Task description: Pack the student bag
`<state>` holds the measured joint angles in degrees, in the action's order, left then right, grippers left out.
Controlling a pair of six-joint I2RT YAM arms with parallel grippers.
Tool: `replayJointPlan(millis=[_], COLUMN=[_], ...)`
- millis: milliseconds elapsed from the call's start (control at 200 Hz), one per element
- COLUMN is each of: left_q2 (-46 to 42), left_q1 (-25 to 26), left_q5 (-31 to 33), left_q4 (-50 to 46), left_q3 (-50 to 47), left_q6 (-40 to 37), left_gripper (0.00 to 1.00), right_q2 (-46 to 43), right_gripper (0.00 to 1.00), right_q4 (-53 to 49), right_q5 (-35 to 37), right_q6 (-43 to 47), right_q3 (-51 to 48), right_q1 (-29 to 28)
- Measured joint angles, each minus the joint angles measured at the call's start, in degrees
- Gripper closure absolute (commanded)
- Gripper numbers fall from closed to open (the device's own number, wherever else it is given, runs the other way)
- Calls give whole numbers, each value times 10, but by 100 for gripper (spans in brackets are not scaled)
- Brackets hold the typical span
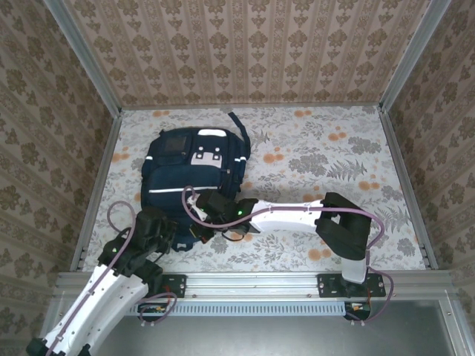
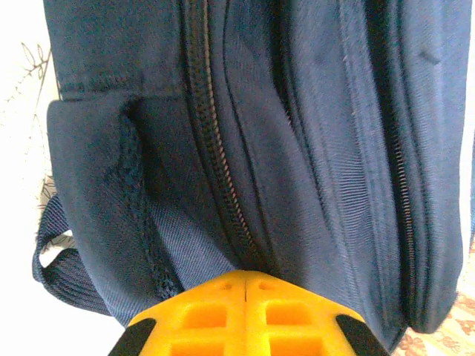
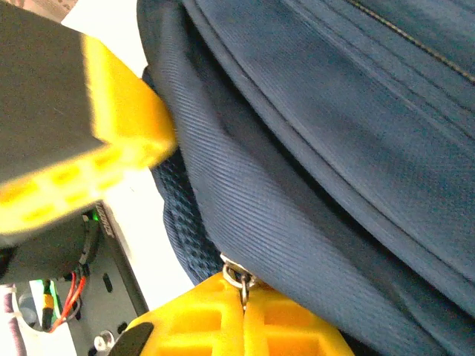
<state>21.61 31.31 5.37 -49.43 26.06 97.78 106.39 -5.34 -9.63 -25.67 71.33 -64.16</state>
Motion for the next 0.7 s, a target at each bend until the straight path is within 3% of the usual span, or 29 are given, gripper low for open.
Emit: replayJointPlan(millis=[175,325,505,695], left_q2=[-42,-45,21,91], left_q1=[-16,-21,-3,57], left_q5=[7,-20,-54,-54], left_q4=[-37,28,94,162], left_q3=[2,-30,-35,-23], left_q6=[0,-2,-22,-18], left_gripper=[100,65,42,42], right_q2=[-42,-51,-49,-37], right_gripper=[100,100,100,100], right_q4=[-4,-15,-23,-24], right_q5=[0,0,0,0], right_q6=[7,17,19,19], right_q3=[-56,-61,-52,-34], right_q1=[38,52,36,28])
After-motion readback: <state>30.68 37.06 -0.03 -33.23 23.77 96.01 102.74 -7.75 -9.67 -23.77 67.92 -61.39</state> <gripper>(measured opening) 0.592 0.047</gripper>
